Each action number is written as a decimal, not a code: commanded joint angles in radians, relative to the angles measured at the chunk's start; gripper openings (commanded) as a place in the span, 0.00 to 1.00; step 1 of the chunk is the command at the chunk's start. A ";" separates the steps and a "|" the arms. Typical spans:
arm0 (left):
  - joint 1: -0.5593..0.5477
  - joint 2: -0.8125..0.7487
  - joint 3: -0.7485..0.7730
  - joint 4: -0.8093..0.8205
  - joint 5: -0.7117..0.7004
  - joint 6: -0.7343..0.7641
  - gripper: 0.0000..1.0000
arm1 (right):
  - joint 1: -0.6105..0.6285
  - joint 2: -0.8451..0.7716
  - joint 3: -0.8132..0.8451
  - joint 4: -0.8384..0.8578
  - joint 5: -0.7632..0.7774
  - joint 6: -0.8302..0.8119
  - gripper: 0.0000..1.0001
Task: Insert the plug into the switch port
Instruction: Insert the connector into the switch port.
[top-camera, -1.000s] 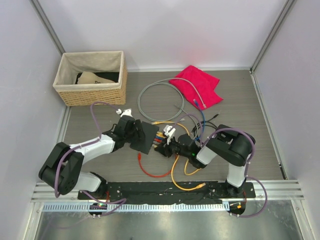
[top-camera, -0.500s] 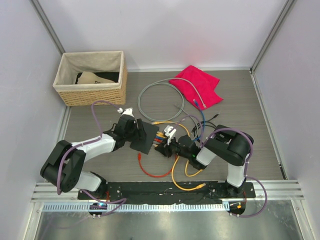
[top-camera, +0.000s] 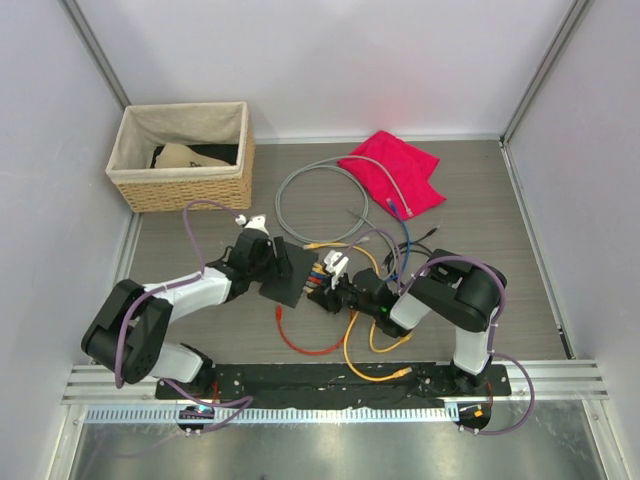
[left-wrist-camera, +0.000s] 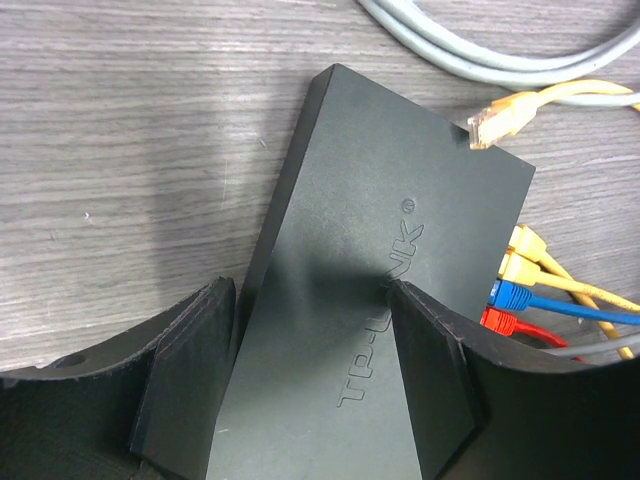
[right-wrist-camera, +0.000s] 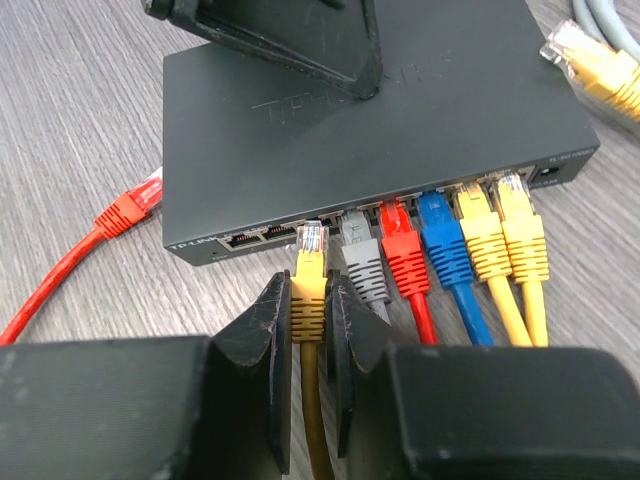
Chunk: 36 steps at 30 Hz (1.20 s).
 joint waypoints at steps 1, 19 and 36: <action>0.000 0.038 -0.027 -0.037 0.029 0.037 0.67 | 0.008 0.008 0.042 -0.017 0.027 -0.039 0.01; 0.000 0.057 -0.022 -0.039 0.103 0.045 0.63 | 0.116 0.041 0.053 0.079 0.304 -0.169 0.01; -0.001 0.059 -0.018 -0.055 0.078 0.042 0.60 | 0.119 -0.034 0.191 -0.259 0.220 -0.159 0.21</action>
